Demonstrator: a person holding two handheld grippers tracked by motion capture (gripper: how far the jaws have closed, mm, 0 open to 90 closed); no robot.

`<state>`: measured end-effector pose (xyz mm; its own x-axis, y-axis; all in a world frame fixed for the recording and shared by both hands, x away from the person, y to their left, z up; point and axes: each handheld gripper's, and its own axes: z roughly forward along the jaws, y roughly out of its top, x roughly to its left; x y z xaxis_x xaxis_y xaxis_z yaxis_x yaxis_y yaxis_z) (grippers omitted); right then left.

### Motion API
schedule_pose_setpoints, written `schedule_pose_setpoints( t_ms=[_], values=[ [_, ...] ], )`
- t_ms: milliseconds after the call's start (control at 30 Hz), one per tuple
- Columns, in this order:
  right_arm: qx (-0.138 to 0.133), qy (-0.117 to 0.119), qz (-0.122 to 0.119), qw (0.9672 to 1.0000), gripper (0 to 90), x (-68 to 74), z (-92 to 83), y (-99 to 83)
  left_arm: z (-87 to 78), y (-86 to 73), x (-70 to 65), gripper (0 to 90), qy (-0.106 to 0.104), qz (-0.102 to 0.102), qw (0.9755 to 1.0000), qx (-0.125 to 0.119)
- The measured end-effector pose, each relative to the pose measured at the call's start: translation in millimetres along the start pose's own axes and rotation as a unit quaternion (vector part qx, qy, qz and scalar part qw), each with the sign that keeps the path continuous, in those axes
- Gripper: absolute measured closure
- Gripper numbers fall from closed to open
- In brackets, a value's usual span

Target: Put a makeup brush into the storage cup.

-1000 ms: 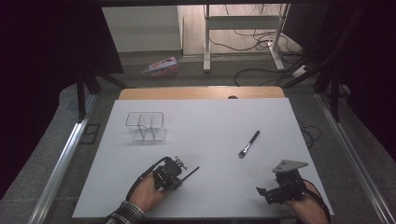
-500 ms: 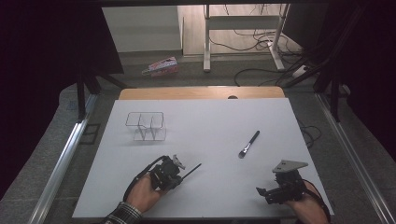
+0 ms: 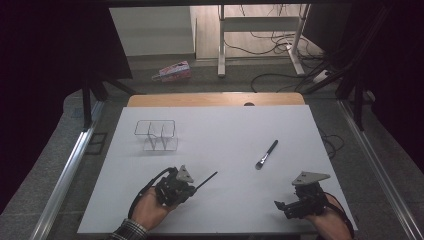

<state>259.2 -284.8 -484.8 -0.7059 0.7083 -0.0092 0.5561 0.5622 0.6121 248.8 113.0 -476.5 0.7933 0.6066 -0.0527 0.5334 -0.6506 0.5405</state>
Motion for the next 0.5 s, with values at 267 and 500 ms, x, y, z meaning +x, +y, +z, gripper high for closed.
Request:
schedule_pose_setpoints(
  t_ms=[267, 500],
  values=[
    [-0.004, 0.0, -0.002, 1.0, 2.4, 0.7, -1.0, 0.1, -11.5, -13.8, -10.6, 85.6, 0.001, 0.003, 0.9995, -0.03],
    [-0.007, 0.0, -0.007, 1.0, 2.4, 1.0, -1.2, 0.7, -15.2, -17.7, -16.3, 85.6, 0.004, 0.011, 0.9989, -0.046]
  ],
)
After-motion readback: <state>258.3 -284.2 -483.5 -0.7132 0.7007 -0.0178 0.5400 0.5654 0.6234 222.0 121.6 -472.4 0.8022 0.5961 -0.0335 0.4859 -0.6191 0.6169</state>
